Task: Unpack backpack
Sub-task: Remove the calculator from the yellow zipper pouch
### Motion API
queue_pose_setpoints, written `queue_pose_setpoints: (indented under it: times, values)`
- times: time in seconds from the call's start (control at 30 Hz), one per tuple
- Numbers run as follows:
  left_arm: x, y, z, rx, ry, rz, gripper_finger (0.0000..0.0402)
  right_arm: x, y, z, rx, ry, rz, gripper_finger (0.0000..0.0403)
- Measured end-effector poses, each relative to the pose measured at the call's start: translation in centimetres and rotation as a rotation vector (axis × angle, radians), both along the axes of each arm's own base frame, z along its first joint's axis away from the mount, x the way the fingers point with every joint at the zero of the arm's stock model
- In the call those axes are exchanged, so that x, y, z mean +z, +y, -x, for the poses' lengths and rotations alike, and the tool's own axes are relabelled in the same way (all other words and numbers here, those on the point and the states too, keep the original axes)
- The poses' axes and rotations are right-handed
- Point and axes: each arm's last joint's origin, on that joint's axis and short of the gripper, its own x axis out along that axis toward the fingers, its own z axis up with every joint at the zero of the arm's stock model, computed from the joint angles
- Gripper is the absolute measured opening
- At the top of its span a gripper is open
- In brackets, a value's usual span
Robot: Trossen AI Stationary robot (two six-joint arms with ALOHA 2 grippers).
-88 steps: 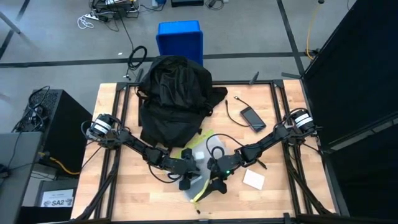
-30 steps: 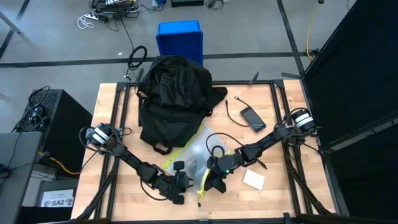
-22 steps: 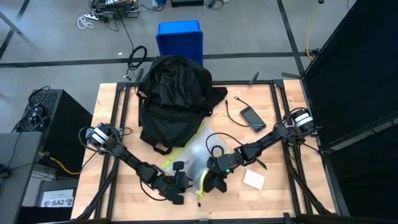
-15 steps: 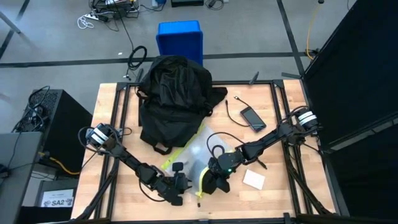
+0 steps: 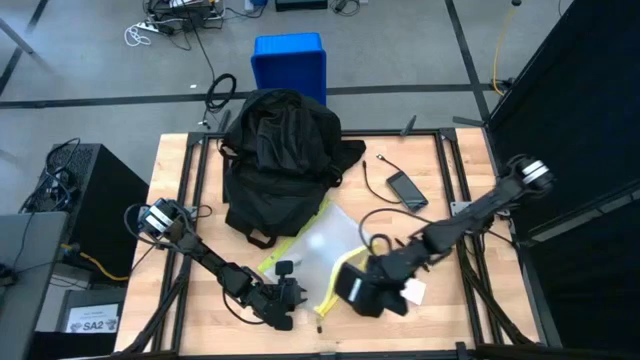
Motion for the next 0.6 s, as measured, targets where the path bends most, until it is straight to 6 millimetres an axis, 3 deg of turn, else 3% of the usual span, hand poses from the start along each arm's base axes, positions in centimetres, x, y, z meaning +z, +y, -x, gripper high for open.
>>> queue_pose_setpoints:
  times: [0.17,0.3,0.43,0.6]
  values:
    - [0.0,0.0,0.0,0.001,0.001,0.001,0.0087,3.0,0.3,3.3,-0.067,-0.065,0.036,0.0020]
    - [0.0,0.0,0.0,0.001,0.001,0.002,0.0087,5.1,-0.8,5.3,-0.208,-0.187,0.152,0.0020]
    - [0.0,0.0,0.0,0.000,-0.004,0.006,0.0087,5.0,-3.4,6.5,-0.422,-0.176,0.398,0.0020]
    - [0.0,0.0,0.0,0.000,-0.006,0.011,0.0087,3.1,-6.5,7.1,-0.557,0.057,0.618,0.0020]
